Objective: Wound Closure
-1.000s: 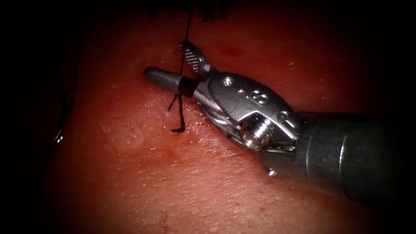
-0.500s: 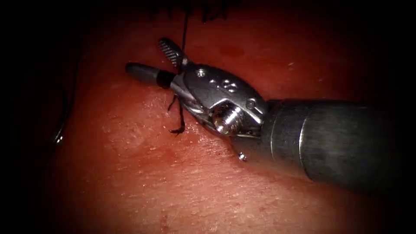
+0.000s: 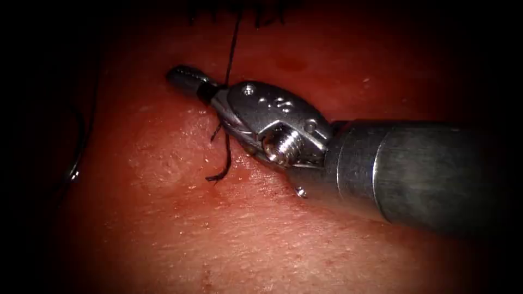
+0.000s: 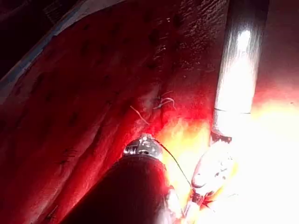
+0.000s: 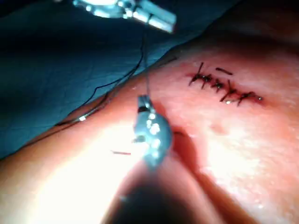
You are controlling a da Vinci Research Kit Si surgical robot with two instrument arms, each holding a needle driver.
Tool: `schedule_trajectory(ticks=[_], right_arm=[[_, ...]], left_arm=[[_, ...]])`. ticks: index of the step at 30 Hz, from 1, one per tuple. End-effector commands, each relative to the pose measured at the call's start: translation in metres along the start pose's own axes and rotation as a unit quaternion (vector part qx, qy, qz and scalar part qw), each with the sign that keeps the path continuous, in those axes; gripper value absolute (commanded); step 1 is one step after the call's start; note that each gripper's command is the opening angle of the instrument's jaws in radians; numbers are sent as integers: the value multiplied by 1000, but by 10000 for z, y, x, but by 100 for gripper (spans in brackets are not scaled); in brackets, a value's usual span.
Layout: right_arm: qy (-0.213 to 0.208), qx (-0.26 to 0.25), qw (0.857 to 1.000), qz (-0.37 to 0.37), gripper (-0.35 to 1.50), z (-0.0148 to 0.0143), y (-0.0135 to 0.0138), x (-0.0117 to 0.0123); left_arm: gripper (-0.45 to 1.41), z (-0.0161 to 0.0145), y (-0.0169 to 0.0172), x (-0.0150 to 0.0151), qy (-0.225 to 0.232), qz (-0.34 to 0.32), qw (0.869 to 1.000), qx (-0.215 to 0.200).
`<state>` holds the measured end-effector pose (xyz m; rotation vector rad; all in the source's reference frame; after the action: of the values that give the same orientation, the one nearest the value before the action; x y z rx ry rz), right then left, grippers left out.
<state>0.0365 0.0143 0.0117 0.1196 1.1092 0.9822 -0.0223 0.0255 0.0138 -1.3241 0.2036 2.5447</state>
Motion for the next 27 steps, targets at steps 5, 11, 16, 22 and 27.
schedule_trajectory(ticks=[5, 11, 16, 22, 27], right_arm=[[36, -14, 999, -23, -35, 0, -3, 10], [40, 3, 999, -17, 103, -20, 3, 34], [38, 18, 999, -13, 131, -52, 16, 43], [11, 22, 999, -30, 140, -102, 43, 31], [-9, 33, 999, -40, 141, -119, 54, 15]], left_arm=[[-45, 6, 4, 5, 2, 1, 1000, 0], [-45, 6, 8, 9, 1, -1, 1000, 1], [-45, 12, 5, 11, 3, -2, 1000, 1], [-45, 21, -5, 9, 3, -3, 1000, 2], [-45, 37, -4, 12, 1, -4, 1000, 8]])
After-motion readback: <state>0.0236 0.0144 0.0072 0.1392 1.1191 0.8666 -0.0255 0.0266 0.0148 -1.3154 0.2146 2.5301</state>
